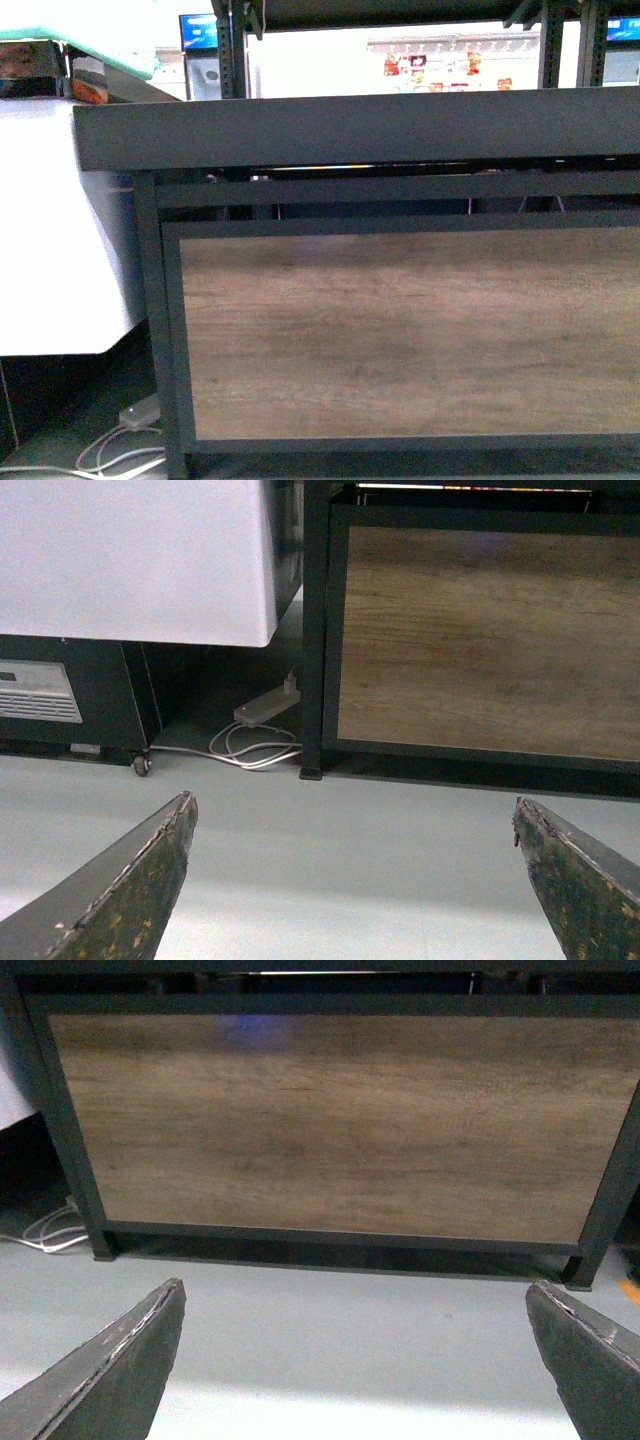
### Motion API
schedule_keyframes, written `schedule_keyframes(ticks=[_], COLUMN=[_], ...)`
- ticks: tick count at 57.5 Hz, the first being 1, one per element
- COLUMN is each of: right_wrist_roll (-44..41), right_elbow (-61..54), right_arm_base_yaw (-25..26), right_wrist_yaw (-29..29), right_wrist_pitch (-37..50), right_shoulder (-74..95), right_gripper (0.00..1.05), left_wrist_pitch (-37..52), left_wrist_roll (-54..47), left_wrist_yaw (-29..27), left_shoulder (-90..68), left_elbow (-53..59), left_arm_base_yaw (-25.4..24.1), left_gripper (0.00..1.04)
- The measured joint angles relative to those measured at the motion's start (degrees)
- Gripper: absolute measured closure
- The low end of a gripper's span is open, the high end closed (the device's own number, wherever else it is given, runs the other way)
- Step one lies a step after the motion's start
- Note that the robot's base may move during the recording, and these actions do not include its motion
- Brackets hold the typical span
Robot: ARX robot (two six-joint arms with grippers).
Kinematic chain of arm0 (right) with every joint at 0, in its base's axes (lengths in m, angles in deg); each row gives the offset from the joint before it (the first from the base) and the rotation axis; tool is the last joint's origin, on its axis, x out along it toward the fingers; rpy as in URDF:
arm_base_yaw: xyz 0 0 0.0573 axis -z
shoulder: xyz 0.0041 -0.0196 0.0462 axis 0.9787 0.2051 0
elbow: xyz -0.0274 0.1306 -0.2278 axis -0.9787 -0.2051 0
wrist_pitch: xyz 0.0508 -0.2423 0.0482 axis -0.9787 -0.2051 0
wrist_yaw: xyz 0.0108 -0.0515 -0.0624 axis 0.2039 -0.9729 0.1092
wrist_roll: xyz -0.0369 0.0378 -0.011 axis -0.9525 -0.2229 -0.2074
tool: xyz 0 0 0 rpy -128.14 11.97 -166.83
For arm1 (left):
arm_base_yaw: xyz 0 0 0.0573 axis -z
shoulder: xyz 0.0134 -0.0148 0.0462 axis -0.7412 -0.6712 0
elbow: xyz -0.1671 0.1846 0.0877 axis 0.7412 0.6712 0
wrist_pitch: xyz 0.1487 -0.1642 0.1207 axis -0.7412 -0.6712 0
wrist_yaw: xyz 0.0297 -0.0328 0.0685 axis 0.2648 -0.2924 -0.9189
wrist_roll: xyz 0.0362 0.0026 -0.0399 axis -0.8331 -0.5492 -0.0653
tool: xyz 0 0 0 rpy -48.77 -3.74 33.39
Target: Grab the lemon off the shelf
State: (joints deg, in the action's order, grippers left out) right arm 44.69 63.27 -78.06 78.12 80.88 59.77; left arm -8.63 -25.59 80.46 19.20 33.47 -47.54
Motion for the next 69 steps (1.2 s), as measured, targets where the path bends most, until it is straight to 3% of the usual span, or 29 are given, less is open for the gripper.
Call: schedule_keyframes(ticks=[69], right_wrist_roll=[0.0], right_elbow=[0.0], right_arm_base_yaw=[0.0], right_wrist_yaw=[0.0], right_wrist_pitch=[0.0], right_shoulder=[0.0], right_gripper=[0.02], left_wrist_pitch=[0.0], left_wrist_roll=[0.0], left_wrist_yaw=[0.0], left_shoulder=[0.0], left_elbow=[0.0], left_arm_base_yaw=[0.0], left_gripper=[0.08])
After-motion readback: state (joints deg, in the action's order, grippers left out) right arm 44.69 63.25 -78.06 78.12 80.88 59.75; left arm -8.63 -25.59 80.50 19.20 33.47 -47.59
